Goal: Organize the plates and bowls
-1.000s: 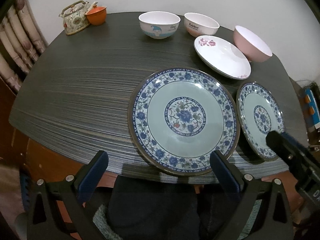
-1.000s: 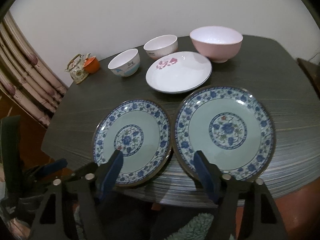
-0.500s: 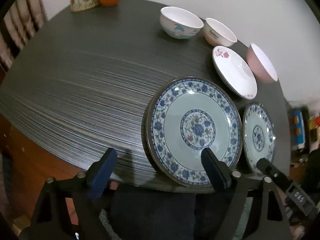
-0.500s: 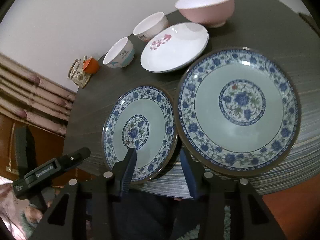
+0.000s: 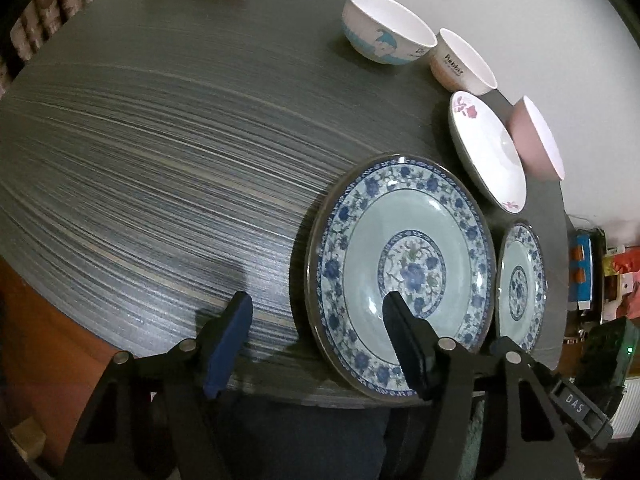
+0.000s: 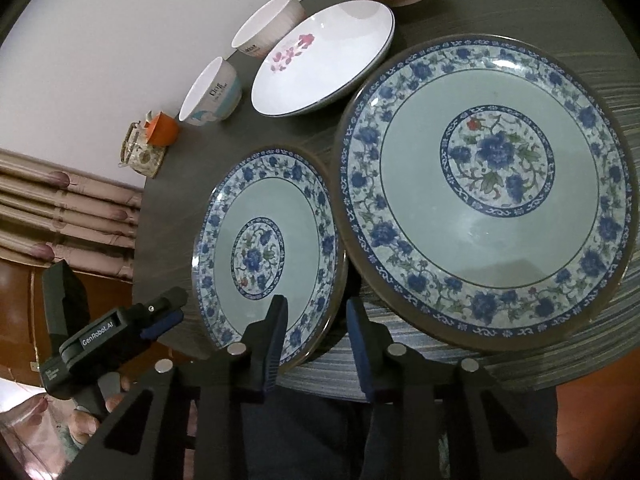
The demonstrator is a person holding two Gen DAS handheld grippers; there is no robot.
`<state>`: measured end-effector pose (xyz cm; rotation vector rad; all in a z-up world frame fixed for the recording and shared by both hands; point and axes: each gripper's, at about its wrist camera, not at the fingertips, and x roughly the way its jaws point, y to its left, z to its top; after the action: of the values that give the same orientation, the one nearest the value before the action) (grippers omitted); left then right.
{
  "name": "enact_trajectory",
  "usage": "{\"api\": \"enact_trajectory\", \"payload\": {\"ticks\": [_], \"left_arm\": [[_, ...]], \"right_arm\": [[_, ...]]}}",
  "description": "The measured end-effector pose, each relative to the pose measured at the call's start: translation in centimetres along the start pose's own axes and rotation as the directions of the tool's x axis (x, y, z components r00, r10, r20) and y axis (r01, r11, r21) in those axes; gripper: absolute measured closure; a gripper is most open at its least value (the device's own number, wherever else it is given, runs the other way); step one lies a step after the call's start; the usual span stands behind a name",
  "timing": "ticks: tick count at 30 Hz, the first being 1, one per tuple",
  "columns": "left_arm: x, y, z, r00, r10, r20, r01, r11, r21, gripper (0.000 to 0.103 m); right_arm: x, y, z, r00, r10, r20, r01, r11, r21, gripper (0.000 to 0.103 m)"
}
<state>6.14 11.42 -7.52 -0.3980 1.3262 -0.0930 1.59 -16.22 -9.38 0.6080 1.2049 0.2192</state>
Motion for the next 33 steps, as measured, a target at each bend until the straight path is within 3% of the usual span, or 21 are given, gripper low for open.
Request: {"api": "enact_trajectory", "payload": {"ticks": [14,31,33], "left_arm": [[1.5,0.9,1.4,0.999,-0.028,-0.038,0.027,0.999,-0.022,0.040],[2.7,0.4,2.8,0.996,-0.061,-0.065,0.061,0.998,-0.005,0.061],[2.8,0.3,3.0,0.996,-0.066,-0.066,0.066,0.998,-0.001,0.070]], "right_arm": [[1.5,0.6,1.6,0.999,-0.046,0.021,0.047,0.998,-0.042,0.072],[3.0,1.3,3.3,0.998,-0.057,0.037,0.058,0.998,-0.033,0.073],[3.2,1.4,3.4,0.996,-0.081,0.042,0.083,0.996,-0.042,0.082]]}}
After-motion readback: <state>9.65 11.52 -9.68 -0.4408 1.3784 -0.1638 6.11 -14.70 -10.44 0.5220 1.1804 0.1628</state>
